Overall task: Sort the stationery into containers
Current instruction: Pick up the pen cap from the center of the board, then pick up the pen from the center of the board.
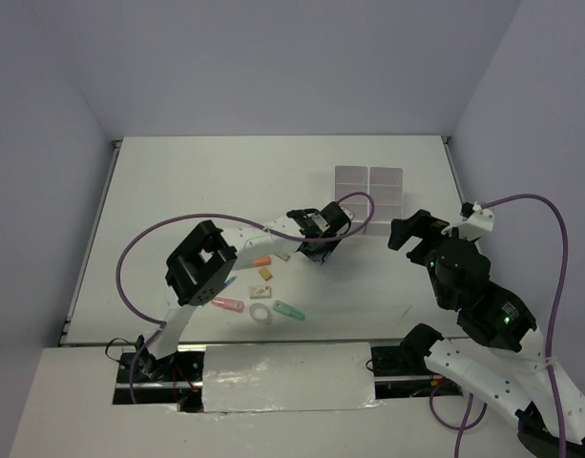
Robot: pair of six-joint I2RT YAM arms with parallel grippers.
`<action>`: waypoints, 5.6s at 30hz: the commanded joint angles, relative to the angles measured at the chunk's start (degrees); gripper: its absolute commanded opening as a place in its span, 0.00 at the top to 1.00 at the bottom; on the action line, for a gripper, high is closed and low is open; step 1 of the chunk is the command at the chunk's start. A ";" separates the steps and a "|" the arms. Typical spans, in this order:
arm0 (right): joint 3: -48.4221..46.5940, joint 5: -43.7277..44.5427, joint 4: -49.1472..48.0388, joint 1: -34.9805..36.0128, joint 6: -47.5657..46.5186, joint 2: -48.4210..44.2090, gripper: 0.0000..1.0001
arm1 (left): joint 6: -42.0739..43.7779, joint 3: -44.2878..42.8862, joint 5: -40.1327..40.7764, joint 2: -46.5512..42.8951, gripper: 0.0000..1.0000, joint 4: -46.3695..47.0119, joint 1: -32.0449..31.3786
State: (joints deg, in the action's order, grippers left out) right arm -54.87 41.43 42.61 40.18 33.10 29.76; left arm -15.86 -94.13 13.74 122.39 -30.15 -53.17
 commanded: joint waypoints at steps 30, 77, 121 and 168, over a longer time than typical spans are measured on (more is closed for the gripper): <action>2.14 -2.32 -3.76 -0.19 -0.49 -0.23 0.00 | -4.35 6.50 -2.49 -12.77 1.00 3.60 2.98; -66.86 -12.95 6.87 29.69 41.87 102.43 0.29 | -17.28 24.69 34.52 -82.31 1.00 -16.26 24.25; -68.44 -16.38 8.72 30.57 43.98 111.66 0.61 | -15.87 28.38 35.57 -84.94 1.00 -14.32 24.34; -39.54 -17.00 -18.06 28.63 34.32 86.97 1.00 | -14.20 29.62 27.93 -86.71 1.00 -9.40 26.62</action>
State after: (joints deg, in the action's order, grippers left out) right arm -98.41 22.37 31.97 68.97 69.21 124.99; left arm -30.17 -63.37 43.09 35.66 -42.30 -26.79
